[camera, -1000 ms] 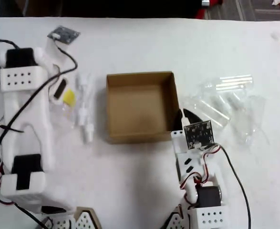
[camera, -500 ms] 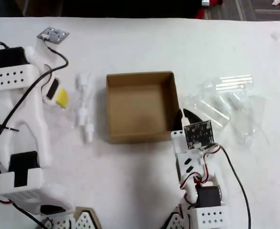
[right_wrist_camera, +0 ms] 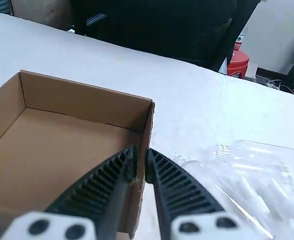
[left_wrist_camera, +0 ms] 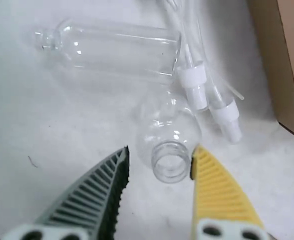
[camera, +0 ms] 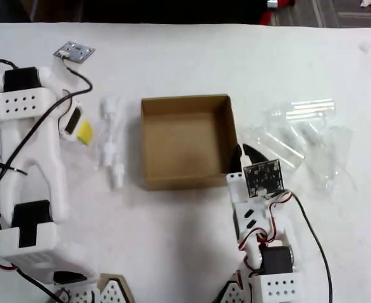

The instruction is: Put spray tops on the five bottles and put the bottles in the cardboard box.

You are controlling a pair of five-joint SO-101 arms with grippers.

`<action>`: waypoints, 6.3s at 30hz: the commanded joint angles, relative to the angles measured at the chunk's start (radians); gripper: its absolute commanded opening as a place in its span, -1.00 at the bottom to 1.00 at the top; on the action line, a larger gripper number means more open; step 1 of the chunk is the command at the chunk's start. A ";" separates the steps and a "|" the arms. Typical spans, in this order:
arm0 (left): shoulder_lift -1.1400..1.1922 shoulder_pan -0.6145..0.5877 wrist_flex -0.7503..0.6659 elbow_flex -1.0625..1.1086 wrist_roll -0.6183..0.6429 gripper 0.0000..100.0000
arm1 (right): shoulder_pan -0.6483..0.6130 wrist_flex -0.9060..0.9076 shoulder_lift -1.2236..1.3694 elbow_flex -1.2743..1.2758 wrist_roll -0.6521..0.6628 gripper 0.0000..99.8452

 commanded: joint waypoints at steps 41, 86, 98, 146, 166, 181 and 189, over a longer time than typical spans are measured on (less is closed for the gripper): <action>-0.269 0.503 0.106 -0.394 -0.068 -0.87 | 0.016 -0.035 -0.008 0.009 -0.005 -0.97; 0.527 0.486 0.094 -0.899 -0.203 -0.88 | 0.088 -0.084 -0.002 0.009 -0.006 -0.96; 0.538 0.461 0.084 -0.895 -0.265 -0.87 | 0.085 -0.082 -0.002 0.009 -0.006 -0.96; 0.335 -0.140 0.106 -1.160 0.321 -0.55 | 0.081 -0.093 -0.002 0.009 -0.006 -0.96; 0.811 -0.257 0.037 -1.033 1.003 -0.54 | 0.058 -0.071 -0.001 0.009 -0.006 -0.96; 0.862 -0.177 0.034 -1.040 1.252 -0.54 | 0.058 -0.065 -0.001 0.009 -0.005 -0.96; 0.865 -0.177 0.055 -1.034 1.341 -0.55 | 0.058 -0.065 -0.001 0.009 -0.005 -0.96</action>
